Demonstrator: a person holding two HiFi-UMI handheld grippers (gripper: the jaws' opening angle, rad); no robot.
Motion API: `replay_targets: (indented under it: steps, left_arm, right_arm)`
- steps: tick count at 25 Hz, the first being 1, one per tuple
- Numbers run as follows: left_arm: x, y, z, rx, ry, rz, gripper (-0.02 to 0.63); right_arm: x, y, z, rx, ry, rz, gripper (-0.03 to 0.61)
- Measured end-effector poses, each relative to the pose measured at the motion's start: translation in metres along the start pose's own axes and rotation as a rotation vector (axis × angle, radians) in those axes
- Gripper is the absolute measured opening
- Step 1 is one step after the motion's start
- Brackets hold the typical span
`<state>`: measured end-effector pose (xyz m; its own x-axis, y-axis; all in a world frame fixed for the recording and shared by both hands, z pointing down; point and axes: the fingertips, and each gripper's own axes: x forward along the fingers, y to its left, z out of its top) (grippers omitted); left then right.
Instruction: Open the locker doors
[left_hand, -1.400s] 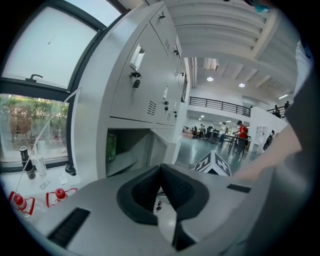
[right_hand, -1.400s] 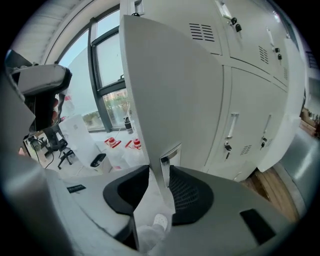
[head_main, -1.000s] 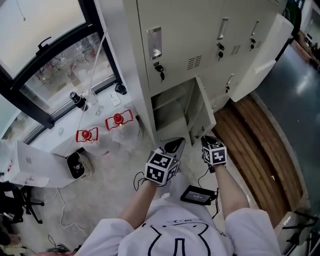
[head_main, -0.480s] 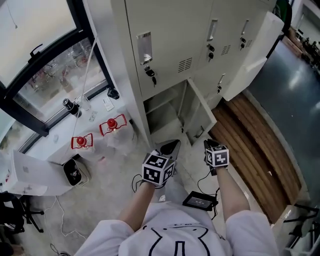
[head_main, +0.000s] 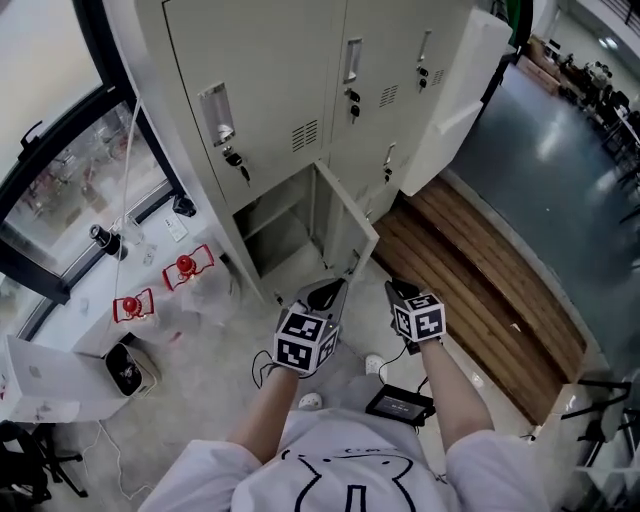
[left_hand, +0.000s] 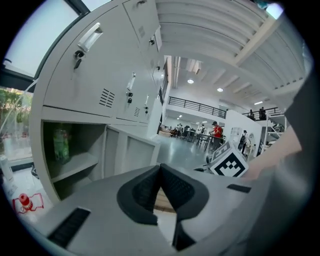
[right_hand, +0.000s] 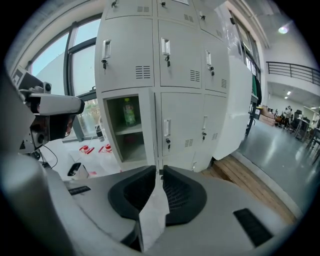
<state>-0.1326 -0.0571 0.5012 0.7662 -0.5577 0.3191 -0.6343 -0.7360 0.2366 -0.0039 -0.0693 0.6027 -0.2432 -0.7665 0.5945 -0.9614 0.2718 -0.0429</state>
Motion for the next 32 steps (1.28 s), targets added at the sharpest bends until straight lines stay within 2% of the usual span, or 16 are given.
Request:
replay_targets:
  steps: [4, 8, 14, 21, 25, 32]
  left_arm:
    - [0.019, -0.016, 0.006, 0.061, 0.019, 0.027, 0.021]
    - [0.037, -0.026, 0.028, 0.06, -0.009, 0.085, 0.021]
    - [0.044, -0.022, 0.063, 0.079, -0.063, 0.271, 0.021]
    - [0.046, -0.03, 0.079, -0.018, -0.117, 0.485, 0.021]
    - [0.044, -0.04, 0.075, -0.023, -0.105, 0.55, 0.021]
    - [0.039, -0.033, 0.097, -0.026, -0.128, 0.645, 0.021]
  right_arm:
    - [-0.005, -0.016, 0.011, -0.016, -0.029, 0.038, 0.054]
    - [-0.008, -0.032, 0.022, -0.049, -0.05, 0.114, 0.054]
    - [-0.009, -0.056, 0.02, -0.182, -0.024, 0.255, 0.054]
    - [-0.009, -0.072, 0.034, -0.289, -0.02, 0.416, 0.054]
    - [-0.002, -0.068, 0.043, -0.331, -0.034, 0.481, 0.054]
    - [0.023, -0.052, 0.064, -0.353, -0.065, 0.547, 0.054]
